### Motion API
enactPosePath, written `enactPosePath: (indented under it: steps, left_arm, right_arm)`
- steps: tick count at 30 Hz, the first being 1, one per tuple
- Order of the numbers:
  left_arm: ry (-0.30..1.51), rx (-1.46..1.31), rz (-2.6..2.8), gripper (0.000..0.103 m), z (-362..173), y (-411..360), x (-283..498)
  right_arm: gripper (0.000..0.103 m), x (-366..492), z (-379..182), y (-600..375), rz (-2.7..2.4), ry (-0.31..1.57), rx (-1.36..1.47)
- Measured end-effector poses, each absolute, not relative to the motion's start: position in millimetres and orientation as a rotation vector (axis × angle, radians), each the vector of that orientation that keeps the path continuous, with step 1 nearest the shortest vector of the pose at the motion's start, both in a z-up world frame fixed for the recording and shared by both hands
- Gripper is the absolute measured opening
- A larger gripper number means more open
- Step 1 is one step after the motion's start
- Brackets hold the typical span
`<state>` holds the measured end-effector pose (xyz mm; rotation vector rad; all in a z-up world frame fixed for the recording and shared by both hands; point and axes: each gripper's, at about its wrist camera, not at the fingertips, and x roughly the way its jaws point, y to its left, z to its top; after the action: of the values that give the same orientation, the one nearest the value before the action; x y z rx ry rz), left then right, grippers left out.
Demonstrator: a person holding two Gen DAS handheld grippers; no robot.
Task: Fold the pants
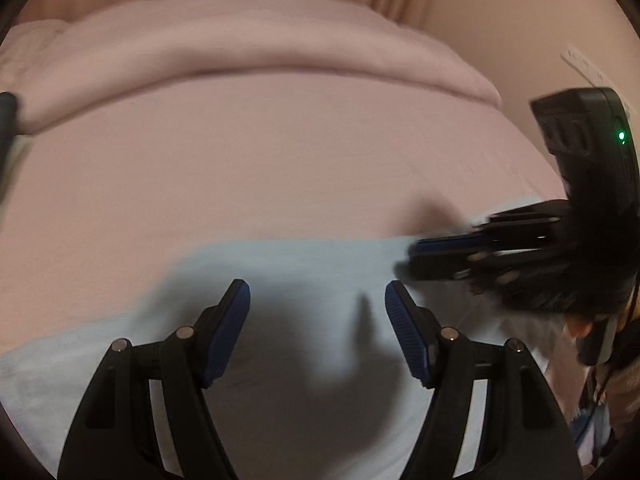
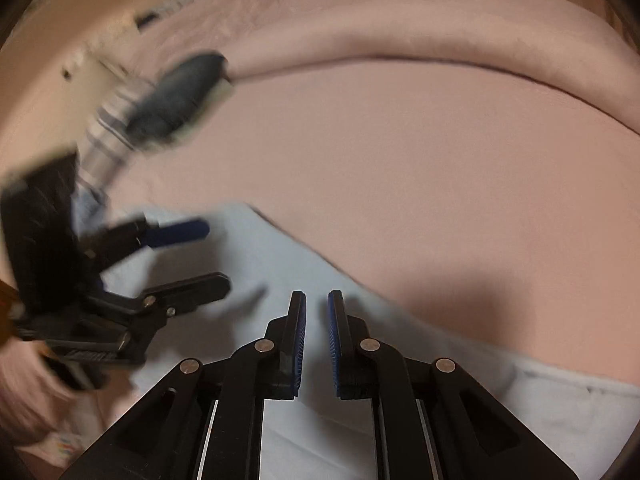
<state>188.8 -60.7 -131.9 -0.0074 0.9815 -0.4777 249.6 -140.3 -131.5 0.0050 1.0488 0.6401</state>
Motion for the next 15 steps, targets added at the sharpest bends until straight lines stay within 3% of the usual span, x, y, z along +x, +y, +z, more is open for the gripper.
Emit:
enactPosePath:
  steps: [2,4,6,8,10,15]
  left_arm:
    - [1.023,0.069,-0.407,0.071,-153,-78,201]
    - [0.982,0.1,-0.379,0.079,-153,-85,202]
    - [1.01,0.104,-0.351,0.081,-151,-88,204]
    - [1.024,0.09,-0.333,0.081,-146,-85,203]
    - [1.022,0.066,-0.325,0.081,-138,-83,195]
    - [0.979,-0.018,-0.388,0.082,-117,-94,163]
  right_arm:
    - [0.008,260,-154,-146,0.529,1.079,-0.063]
    - [0.008,266,-157,-158,0.556,1.035,0.042]
    - [0.008,267,-154,-175,0.506,1.011,0.135]
    - [0.016,256,-144,-204,0.419,0.954,0.237]
    - [0.033,236,-136,-234,0.391,0.909,0.344]
    - [0.046,150,-130,-332,0.248,0.767,0.589]
